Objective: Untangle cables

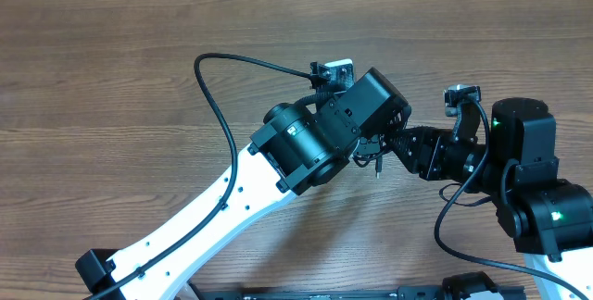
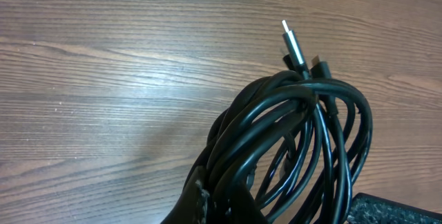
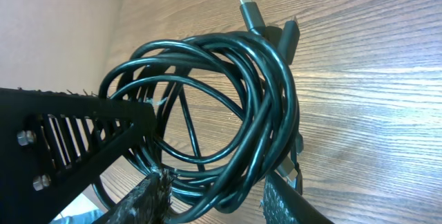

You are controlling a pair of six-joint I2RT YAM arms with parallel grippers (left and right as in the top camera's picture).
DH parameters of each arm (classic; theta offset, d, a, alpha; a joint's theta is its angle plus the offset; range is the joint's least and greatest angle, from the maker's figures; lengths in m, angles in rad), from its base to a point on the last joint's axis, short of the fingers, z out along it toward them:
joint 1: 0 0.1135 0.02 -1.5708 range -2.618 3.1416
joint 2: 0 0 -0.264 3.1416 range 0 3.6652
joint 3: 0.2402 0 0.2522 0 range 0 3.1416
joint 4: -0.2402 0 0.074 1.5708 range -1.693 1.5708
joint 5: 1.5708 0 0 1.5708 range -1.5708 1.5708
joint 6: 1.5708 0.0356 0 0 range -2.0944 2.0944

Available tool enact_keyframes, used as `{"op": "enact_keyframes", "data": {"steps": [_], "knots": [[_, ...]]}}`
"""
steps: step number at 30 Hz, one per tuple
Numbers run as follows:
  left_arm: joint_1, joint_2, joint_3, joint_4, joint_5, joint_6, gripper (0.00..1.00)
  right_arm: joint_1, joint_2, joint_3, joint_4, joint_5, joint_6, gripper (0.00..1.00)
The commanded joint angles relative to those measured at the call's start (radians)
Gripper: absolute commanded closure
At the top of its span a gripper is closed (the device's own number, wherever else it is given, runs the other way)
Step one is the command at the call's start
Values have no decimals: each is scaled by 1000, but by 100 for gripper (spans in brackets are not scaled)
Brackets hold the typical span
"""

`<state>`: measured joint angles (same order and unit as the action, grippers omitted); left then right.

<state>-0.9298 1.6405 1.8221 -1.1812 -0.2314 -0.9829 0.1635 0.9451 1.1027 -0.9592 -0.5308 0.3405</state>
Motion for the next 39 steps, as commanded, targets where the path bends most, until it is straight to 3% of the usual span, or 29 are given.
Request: {"op": "enact_keyframes", "data": {"steps": [1, 12, 25, 39], "knots": [[-7, -6, 13, 5, -31, 26, 96, 0, -10, 18, 2, 17, 4, 58], [-7, -6, 13, 11, 15, 140, 96, 0, -10, 18, 5, 14, 4, 58], [-8, -6, 13, 48, 84, 168, 96, 0, -8, 18, 6, 14, 3, 58], [-6, -6, 13, 33, 55, 156, 96, 0, -8, 18, -19, 65, 3, 58]]}}
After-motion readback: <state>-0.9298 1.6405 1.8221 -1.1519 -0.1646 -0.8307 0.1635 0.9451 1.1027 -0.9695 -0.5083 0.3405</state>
